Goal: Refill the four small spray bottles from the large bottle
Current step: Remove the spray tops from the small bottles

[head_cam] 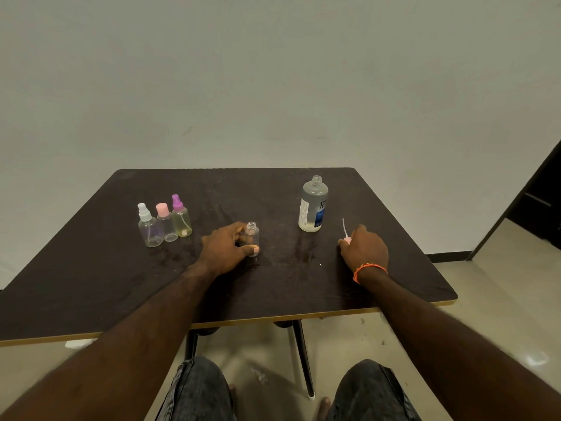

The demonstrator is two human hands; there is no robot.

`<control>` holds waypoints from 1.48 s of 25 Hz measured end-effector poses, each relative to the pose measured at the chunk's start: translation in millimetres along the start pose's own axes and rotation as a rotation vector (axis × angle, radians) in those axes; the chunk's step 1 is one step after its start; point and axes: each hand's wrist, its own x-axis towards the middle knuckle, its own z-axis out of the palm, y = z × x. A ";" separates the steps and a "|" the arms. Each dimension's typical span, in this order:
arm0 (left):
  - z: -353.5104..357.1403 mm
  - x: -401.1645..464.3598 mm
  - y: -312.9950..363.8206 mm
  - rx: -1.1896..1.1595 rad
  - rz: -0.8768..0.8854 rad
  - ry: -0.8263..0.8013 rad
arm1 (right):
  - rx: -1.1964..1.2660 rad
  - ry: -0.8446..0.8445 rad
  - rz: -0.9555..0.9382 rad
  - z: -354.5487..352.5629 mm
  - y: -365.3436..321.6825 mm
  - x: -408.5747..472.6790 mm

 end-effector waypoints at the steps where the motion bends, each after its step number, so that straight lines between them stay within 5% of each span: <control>1: 0.8 0.2 -0.1 0.009 -0.006 0.013 | 0.006 -0.002 0.006 0.0 1.5 0.2; 37: 1.8 -3.9 3.1 0.016 -0.022 0.049 | 0.113 -0.042 0.070 -7.4 0.1 -1.1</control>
